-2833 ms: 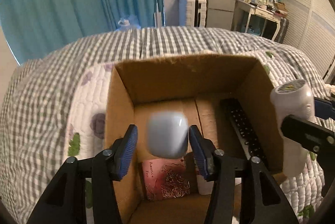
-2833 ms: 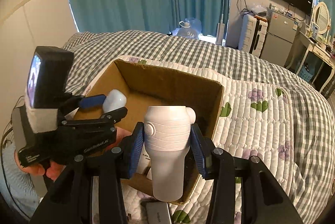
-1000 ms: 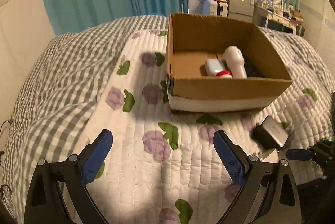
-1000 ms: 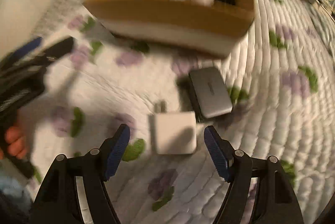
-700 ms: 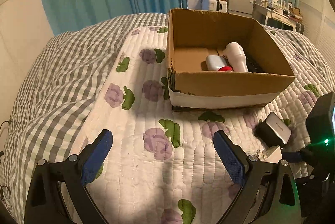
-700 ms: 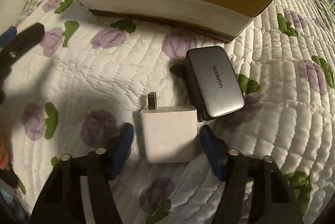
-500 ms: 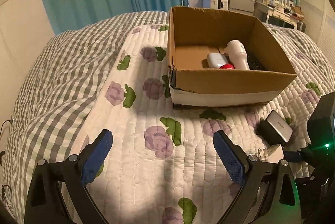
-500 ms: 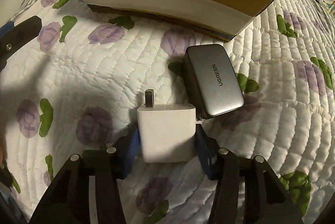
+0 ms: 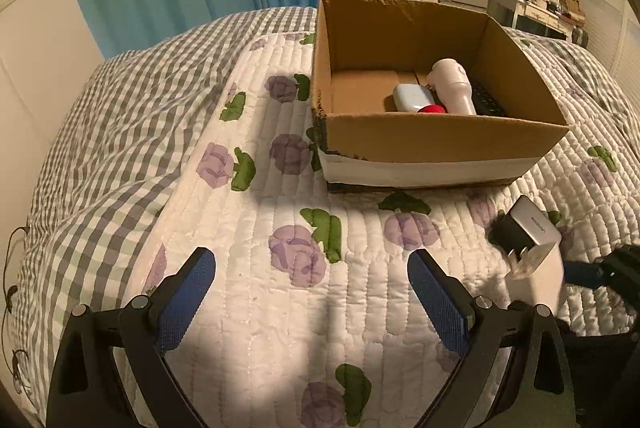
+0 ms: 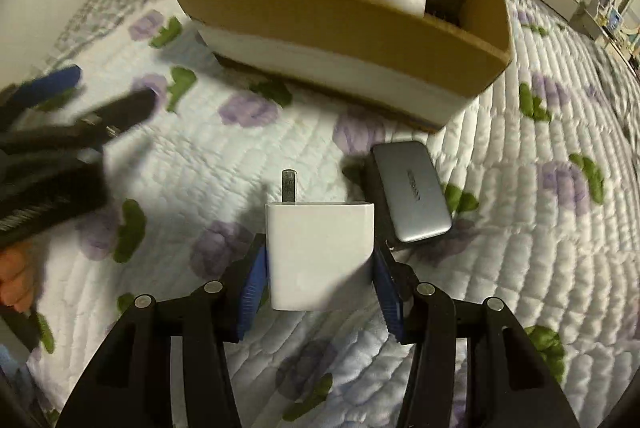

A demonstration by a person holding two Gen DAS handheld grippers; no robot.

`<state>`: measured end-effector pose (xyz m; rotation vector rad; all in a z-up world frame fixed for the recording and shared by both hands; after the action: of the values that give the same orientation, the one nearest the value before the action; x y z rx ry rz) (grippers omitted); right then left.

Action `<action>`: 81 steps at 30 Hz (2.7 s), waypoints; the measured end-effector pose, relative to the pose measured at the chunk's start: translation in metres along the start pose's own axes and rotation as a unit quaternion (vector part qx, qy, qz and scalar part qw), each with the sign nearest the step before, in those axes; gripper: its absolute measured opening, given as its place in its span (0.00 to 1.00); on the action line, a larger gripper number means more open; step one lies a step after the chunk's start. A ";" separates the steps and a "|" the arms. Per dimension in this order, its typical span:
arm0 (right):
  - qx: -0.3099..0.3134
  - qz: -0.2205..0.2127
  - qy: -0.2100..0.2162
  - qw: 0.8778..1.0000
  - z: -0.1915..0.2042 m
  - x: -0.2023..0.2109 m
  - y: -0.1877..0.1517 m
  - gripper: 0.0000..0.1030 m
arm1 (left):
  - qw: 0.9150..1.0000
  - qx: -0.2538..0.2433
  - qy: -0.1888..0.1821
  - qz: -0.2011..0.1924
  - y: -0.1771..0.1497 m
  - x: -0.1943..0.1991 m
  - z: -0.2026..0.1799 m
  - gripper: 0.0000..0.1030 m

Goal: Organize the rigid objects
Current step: 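Grasp the white charger with the right gripper while the left grasps the grey power bank, then drop the power bank and charger into the box and open both grippers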

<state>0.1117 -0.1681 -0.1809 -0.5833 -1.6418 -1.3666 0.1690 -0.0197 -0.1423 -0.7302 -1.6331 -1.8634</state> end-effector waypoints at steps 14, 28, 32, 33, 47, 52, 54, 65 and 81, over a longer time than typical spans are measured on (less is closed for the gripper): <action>0.021 -0.064 -0.048 0.997 -0.083 0.062 0.051 0.48 | 0.998 0.012 -0.056 0.037 0.015 -0.004 -0.069 0.96; 0.006 -0.058 -0.050 0.997 -0.155 0.046 0.048 0.48 | 0.987 0.013 -0.119 0.111 0.000 -0.040 -0.158 0.96; -0.001 -0.054 -0.040 0.998 -0.163 0.038 0.046 0.48 | 0.987 -0.005 -0.118 0.112 -0.004 -0.050 -0.173 0.95; -0.003 -0.053 -0.038 0.998 -0.164 0.036 0.045 0.48 | 0.987 -0.008 -0.110 0.113 -0.006 -0.054 -0.175 0.95; -0.008 -0.049 -0.032 0.998 -0.165 0.027 0.044 0.48 | 0.988 -0.036 -0.129 0.083 -0.007 -0.074 -0.181 0.69; -0.010 -0.066 -0.046 0.997 -0.164 0.044 0.049 0.48 | 0.989 -0.043 -0.124 0.066 -0.008 -0.056 -0.165 0.69; -0.010 -0.073 -0.048 0.996 -0.161 0.052 0.051 0.48 | 0.990 -0.040 -0.123 0.057 -0.006 -0.047 -0.155 0.69; 0.007 -0.121 -0.053 0.991 -0.116 0.101 0.076 0.48 | 0.994 0.005 -0.105 -0.041 0.043 0.021 -0.100 0.69; -0.004 -0.187 -0.024 0.982 -0.086 0.102 0.173 0.48 | 0.991 -0.003 -0.054 -0.122 0.140 -0.008 -0.032 0.69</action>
<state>0.2298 -0.2193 -0.0045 -0.3214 -1.8502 -1.6379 0.2736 -0.0661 -0.0545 -0.6703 -1.8568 -2.0291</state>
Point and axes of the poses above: each gripper's, at about its wrist camera, not at the fingertips, and x roughly against the way its jaws point, z to its left, y to its top, the point moved 5 cm from there along -x, roughly the way its jaws point, and after that the axes turned 8 degrees about -z, right-handed, at the moved point
